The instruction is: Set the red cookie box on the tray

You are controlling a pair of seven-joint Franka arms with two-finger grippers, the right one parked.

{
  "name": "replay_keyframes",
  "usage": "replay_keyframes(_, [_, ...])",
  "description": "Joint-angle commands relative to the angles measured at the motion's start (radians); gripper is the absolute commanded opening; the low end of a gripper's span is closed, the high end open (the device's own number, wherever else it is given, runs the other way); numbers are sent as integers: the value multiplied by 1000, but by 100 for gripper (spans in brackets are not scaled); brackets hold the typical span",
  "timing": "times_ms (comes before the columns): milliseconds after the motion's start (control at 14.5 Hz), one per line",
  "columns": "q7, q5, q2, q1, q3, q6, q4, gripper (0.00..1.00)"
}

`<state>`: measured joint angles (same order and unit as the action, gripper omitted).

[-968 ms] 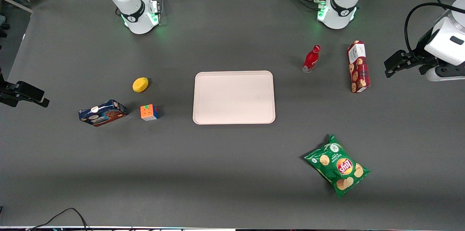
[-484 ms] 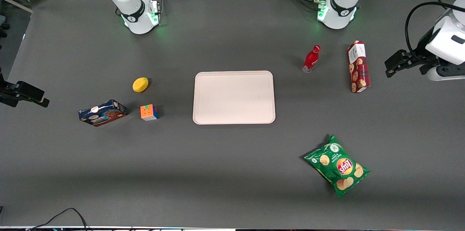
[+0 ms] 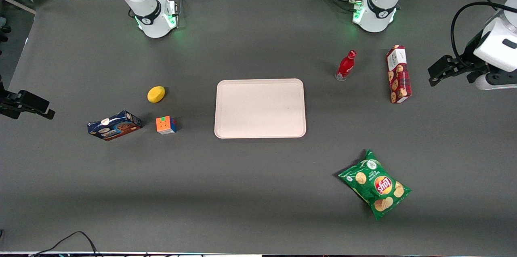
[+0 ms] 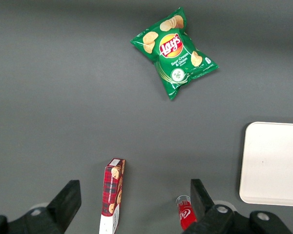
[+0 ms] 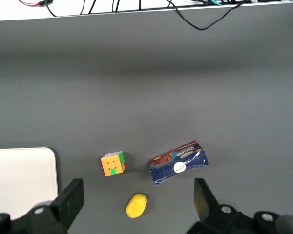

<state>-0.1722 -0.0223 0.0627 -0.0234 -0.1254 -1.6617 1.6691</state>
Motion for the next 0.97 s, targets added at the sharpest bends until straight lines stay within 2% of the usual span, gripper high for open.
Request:
replay_keyframes(0, [14,5,-12,10,4,25,-28,100])
replay_keyframes(899, [17,1,-4,16,6,85,18,100])
